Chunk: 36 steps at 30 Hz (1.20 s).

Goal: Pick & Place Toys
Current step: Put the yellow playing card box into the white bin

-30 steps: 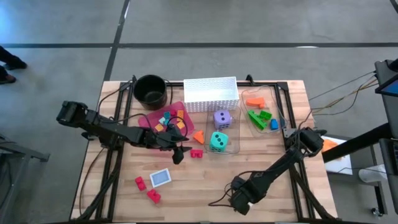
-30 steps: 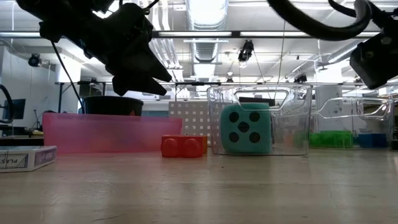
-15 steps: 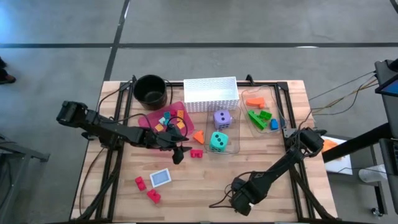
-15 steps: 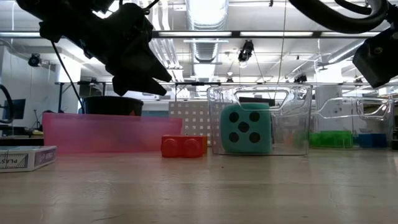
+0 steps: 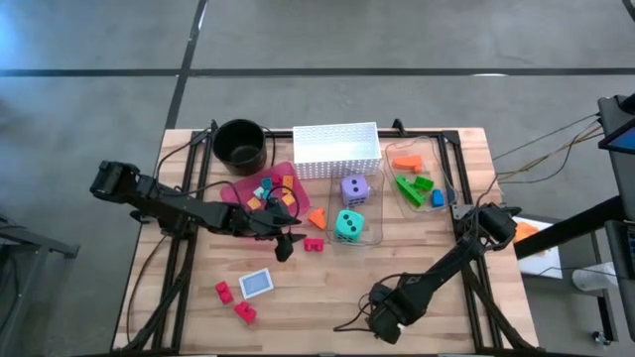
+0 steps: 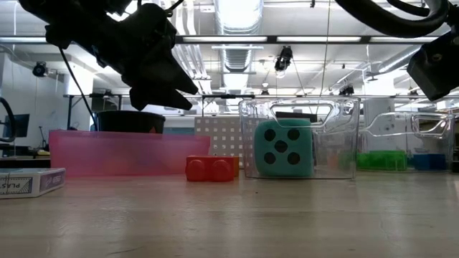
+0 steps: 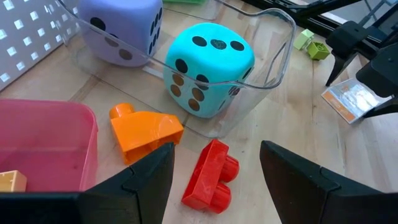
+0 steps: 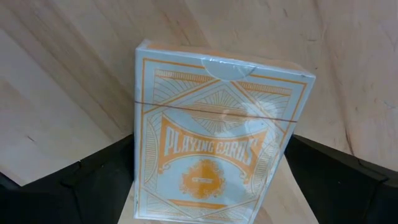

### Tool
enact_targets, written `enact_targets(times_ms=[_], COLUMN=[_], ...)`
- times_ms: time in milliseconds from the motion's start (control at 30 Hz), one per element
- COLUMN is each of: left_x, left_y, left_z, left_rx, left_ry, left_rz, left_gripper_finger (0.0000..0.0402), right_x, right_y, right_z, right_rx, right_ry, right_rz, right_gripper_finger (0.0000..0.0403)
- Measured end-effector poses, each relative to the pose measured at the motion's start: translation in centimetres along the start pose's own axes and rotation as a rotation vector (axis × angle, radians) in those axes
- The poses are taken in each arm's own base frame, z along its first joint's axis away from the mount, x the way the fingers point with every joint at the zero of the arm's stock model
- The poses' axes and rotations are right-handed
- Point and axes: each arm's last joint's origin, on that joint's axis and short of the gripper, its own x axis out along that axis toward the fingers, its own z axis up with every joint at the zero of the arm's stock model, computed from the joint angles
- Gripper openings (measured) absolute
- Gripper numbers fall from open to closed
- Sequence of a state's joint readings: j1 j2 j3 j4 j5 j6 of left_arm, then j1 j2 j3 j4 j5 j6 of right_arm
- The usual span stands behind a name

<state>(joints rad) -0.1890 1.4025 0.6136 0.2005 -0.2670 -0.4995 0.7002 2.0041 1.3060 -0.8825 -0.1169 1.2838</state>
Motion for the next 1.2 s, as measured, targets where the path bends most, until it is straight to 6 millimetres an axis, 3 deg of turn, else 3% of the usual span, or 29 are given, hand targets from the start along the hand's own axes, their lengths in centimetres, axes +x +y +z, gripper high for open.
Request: enact_targets(times_ms=[367,633,933,1200], left_x=[0.0,0.0,0.0,0.0], left_y=[0.0,0.0,0.0,0.0], left_z=[0.0,0.0,0.0,0.0], left_rx=[0.000,0.000,0.000,0.000], left_ry=[0.000,0.000,-0.001,0.003], left_rz=[0.000,0.000,0.002,-0.002], left_gripper_finger=[0.0243,0.0242,0.0242,0.0242], right_x=[0.0,0.0,-0.2,-1.2], right_y=[0.0,0.0,0.0,0.0], right_z=[0.0,0.1,0.3,0.6], right_rx=[-0.013,-0.047,-0.076,-0.123], right_ry=[0.009,0.012,0.014,-0.029], right_rz=[-0.001,0.002,0.007,0.049], right_gripper_finger=[0.0309,0.0348,0.0305,0.0329])
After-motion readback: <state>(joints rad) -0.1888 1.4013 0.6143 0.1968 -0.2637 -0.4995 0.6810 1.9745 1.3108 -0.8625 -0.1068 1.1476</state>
